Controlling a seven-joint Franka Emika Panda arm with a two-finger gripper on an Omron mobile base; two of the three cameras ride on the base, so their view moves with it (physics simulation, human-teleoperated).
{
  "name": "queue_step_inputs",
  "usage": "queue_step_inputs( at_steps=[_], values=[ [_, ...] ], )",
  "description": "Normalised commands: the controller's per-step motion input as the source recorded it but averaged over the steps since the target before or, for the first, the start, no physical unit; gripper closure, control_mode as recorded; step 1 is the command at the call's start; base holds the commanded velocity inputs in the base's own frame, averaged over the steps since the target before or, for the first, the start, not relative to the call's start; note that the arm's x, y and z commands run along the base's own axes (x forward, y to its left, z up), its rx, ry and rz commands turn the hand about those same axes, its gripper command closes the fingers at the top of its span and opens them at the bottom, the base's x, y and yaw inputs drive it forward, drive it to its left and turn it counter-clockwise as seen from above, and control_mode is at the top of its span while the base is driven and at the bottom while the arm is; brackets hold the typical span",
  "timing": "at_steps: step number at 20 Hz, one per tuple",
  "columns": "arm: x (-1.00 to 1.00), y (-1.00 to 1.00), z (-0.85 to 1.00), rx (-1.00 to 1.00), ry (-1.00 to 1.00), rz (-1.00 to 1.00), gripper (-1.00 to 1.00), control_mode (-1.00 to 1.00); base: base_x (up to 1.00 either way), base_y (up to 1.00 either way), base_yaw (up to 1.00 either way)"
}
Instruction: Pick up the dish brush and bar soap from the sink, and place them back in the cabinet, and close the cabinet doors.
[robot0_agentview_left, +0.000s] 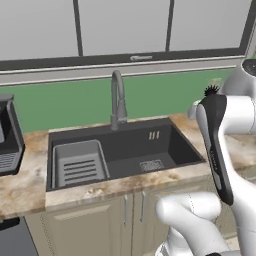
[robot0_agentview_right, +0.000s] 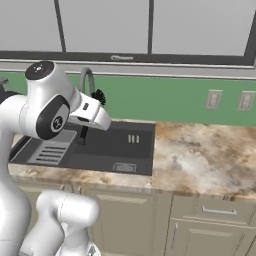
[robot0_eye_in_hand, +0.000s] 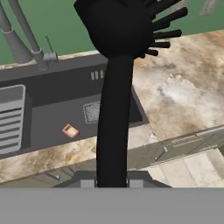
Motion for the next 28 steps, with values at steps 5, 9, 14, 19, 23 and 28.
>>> queue_step_inputs(
  at_steps=[5, 9, 14, 19, 23, 28],
  values=[
    [0.0, 0.0, 0.0, 0.0, 0.0, 0.0, 1.0, 1.0, -0.4, -0.03, -0.29],
    [0.0, 0.0, 0.0, 0.0, 0.0, 0.0, 1.0, 1.0, -0.29, -0.07, -0.34],
    [0.0, 0.0, 0.0, 0.0, 0.0, 0.0, 1.0, 1.0, -0.19, -0.1, -0.36],
    [0.0, 0.0, 0.0, 0.0, 0.0, 0.0, 1.0, 1.0, -0.13, -0.08, -0.38],
    [0.0, 0.0, 0.0, 0.0, 0.0, 0.0, 1.0, 1.0, -0.09, -0.05, -0.38],
    [0.0, 0.0, 0.0, 0.0, 0.0, 0.0, 1.0, 1.0, -0.04, -0.02, -0.39]
  ],
)
